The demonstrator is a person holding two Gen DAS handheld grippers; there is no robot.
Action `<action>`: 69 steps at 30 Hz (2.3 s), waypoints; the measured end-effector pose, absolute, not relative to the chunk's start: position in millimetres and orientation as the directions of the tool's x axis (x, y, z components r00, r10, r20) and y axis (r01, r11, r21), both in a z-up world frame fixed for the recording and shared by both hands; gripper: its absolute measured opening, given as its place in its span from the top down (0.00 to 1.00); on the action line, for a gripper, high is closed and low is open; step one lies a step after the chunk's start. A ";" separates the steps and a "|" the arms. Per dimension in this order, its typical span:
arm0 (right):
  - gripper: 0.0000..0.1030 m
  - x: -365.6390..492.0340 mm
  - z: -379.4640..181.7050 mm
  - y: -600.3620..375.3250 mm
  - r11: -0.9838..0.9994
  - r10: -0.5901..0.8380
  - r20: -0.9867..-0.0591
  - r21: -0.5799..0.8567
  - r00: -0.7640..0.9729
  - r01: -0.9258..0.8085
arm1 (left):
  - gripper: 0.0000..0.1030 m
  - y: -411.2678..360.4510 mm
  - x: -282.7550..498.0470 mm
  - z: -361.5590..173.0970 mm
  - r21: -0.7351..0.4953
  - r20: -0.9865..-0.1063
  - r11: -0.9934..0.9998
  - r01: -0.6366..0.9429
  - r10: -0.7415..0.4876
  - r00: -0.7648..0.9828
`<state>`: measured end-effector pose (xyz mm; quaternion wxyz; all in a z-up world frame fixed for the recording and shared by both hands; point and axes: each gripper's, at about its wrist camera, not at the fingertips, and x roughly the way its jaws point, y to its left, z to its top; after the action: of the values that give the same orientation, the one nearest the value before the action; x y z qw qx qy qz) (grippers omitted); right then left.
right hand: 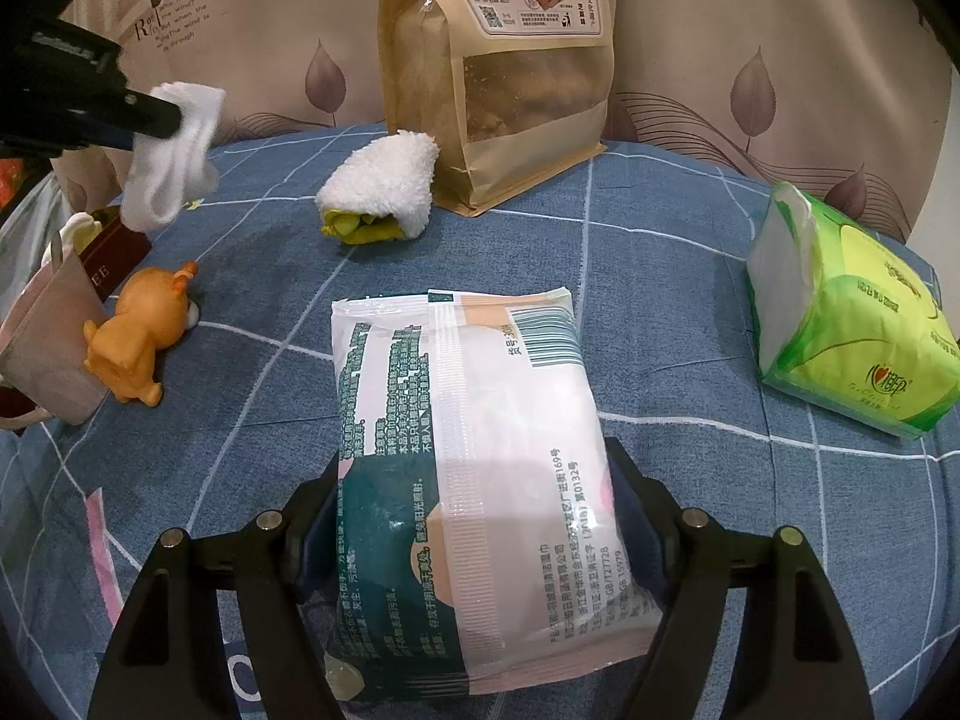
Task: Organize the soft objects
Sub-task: 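Carry the white sock into the gold tin tray and release it with the left tool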
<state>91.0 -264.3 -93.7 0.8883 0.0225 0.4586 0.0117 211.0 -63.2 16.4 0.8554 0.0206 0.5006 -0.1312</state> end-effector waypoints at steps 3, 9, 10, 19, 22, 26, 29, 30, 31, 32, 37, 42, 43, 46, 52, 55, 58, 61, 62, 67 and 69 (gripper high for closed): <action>0.27 90.9 -93.6 -264.3 0.999 0.042 -0.814 0.051 0.579 0.000 | 0.78 -56.8 206.4 25.4 -0.094 -0.856 0.965 0.243 -0.203 0.475; 0.27 90.9 -93.6 -264.4 0.999 0.041 -0.814 0.050 0.579 0.000 | 0.78 -37.9 199.3 44.8 -0.076 -0.844 0.971 0.226 -0.183 0.504; 0.27 90.9 -93.6 -264.4 0.999 0.041 -0.814 0.050 0.579 0.000 | 0.78 -35.5 198.2 46.5 -0.075 -0.843 0.972 0.224 -0.182 0.507; 0.27 90.6 -93.9 -263.8 0.999 0.040 -0.814 0.049 0.579 0.000 | 0.78 6.9 188.6 63.2 -0.040 -0.831 0.983 0.178 -0.132 0.540; 0.27 90.7 -93.9 -263.9 0.999 0.039 -0.815 0.048 0.579 0.000 | 0.78 24.8 186.1 62.5 -0.017 -0.833 0.988 0.152 -0.098 0.544; 0.27 90.6 -93.7 -263.8 0.999 0.038 -0.815 0.047 0.579 0.000 | 0.78 53.4 184.4 60.8 -0.001 -0.835 0.994 0.106 -0.059 0.548; 0.27 90.5 -93.9 -263.7 0.999 0.037 -0.815 0.046 0.578 0.000 | 0.78 73.5 183.9 57.5 0.003 -0.837 0.998 0.068 -0.035 0.546; 0.27 90.6 -93.9 -263.7 0.999 0.037 -0.815 0.046 0.578 0.000 | 0.78 80.4 184.4 55.9 0.005 -0.839 0.999 0.054 -0.025 0.544; 0.27 90.6 -93.8 -263.6 0.999 0.037 -0.815 0.045 0.578 0.000 | 0.78 85.0 184.6 54.4 0.008 -0.839 0.999 0.046 -0.018 0.543; 0.27 90.7 -93.8 -263.6 0.999 0.037 -0.815 0.046 0.578 0.000 | 0.78 90.9 185.3 53.0 0.014 -0.840 0.999 0.034 -0.007 0.543; 0.27 90.6 -93.5 -263.5 0.999 0.037 -0.815 0.045 0.578 0.000 | 0.78 118.7 186.8 43.8 0.016 -0.849 1.000 -0.021 0.025 0.529; 0.27 90.6 -93.6 -262.9 0.999 0.036 -0.815 0.044 0.578 0.000 | 0.78 140.1 187.0 35.9 0.023 -0.855 0.998 -0.061 0.052 0.515; 0.27 90.6 -93.8 -262.9 0.999 0.036 -0.815 0.044 0.578 0.000 | 0.78 142.4 187.1 34.9 0.024 -0.856 0.998 -0.066 0.055 0.514; 0.27 90.8 -94.3 -263.3 0.999 0.036 -0.815 0.044 0.578 0.000 | 0.78 153.4 187.0 31.6 0.026 -0.858 0.996 -0.088 0.068 0.509; 0.27 91.1 -94.9 -263.5 0.999 0.035 -0.815 0.043 0.578 0.000 | 0.78 171.8 188.5 22.3 0.041 -0.865 0.992 -0.118 0.095 0.494; 0.27 91.2 -94.9 -263.2 0.999 0.033 -0.817 0.041 0.576 0.001 | 0.78 179.8 188.4 12.9 0.048 -0.872 0.990 -0.133 0.107 0.478; 0.27 91.2 -94.8 -263.4 0.999 0.033 -0.817 0.041 0.576 0.001 | 0.78 185.7 188.0 5.0 0.047 -0.878 0.988 -0.144 0.110 0.466; 0.28 91.1 -95.1 -263.7 0.999 0.032 -0.817 0.040 0.576 0.001 | 0.78 191.9 188.2 -2.5 0.048 -0.882 0.987 -0.154 0.114 0.458; 0.28 91.4 -95.3 -263.1 0.999 0.031 -0.817 0.039 0.576 0.001 | 0.78 193.3 188.1 -5.0 0.045 -0.883 0.987 -0.156 0.112 0.455; 0.28 91.8 -97.8 -263.8 1.000 0.023 -0.818 0.031 0.575 0.004 | 0.78 198.3 187.5 -12.3 0.028 -0.886 0.987 -0.160 0.098 0.452; 0.28 91.7 -97.7 -263.1 1.000 0.021 -0.818 0.029 0.575 0.005 | 0.76 200.5 187.2 -13.6 0.014 -0.886 0.987 -0.161 0.087 0.456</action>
<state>91.7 -263.1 -97.7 0.8873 0.0141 0.4610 0.0047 187.2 200.5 -13.6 0.8524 -0.0356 0.5165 0.0728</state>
